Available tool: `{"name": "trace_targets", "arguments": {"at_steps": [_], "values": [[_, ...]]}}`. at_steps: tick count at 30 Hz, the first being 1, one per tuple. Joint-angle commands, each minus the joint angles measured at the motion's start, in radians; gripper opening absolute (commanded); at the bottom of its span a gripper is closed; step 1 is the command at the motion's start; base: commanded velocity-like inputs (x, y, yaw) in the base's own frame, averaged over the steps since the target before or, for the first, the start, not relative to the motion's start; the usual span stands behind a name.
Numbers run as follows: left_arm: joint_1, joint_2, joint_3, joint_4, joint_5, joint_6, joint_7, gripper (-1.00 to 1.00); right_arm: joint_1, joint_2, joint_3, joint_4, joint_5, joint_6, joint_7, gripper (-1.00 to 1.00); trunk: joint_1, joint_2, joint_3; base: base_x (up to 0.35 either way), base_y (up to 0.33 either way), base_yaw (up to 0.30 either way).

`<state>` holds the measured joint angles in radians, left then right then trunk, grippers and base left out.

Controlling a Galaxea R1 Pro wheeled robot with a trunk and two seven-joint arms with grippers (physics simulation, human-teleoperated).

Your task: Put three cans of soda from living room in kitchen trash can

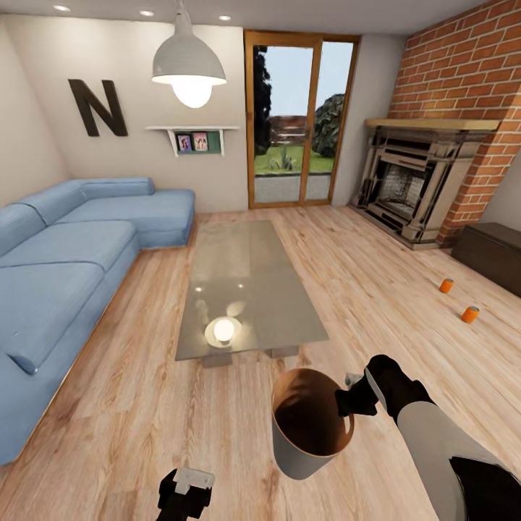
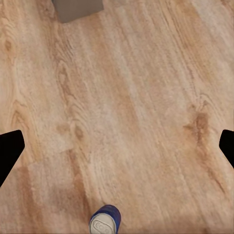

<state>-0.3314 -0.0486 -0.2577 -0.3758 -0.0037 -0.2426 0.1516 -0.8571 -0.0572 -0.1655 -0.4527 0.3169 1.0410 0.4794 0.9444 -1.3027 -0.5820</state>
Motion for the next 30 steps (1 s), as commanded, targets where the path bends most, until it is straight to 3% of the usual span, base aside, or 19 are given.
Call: {"name": "trace_targets", "arguments": {"at_steps": [1, 5, 11, 14, 30], "values": [[0.000, 0.000, 0.000, 0.000, 0.000, 0.000, -0.001, 1.00, 0.000, 0.000, -0.003, 0.000, -0.030, 0.006, 0.007, -1.00, 0.004, -0.007, -0.004, 0.000, 0.000, 0.000], [-0.001, 0.008, 0.000, 0.000, 0.001, 0.003, -0.003, 1.00, 0.000, -0.001, -0.002, -0.008, -0.030, 0.006, 0.007, -1.00, 0.019, -0.035, -0.019, 0.000, 0.000, 0.000], [-0.001, 0.049, 0.001, 0.000, 0.003, 0.012, -0.053, 1.00, 0.000, -0.001, -0.002, -0.015, -0.030, 0.006, 0.007, -1.00, 0.042, -0.077, -0.042, 0.000, 0.000, 0.000], [-0.001, 0.057, 0.001, 0.000, 0.003, 0.014, -0.074, 1.00, 0.000, -0.001, -0.002, -0.016, -0.030, 0.006, 0.007, -1.00, 0.054, -0.098, -0.054, 0.000, 0.000, 0.000], [-0.013, 0.063, 0.002, 0.001, 0.004, 0.016, -0.090, 1.00, 0.000, 0.000, -0.002, -0.017, -0.030, 0.006, 0.007, -1.00, 0.115, -0.210, -0.115, 0.000, 0.000, 0.000]]}}
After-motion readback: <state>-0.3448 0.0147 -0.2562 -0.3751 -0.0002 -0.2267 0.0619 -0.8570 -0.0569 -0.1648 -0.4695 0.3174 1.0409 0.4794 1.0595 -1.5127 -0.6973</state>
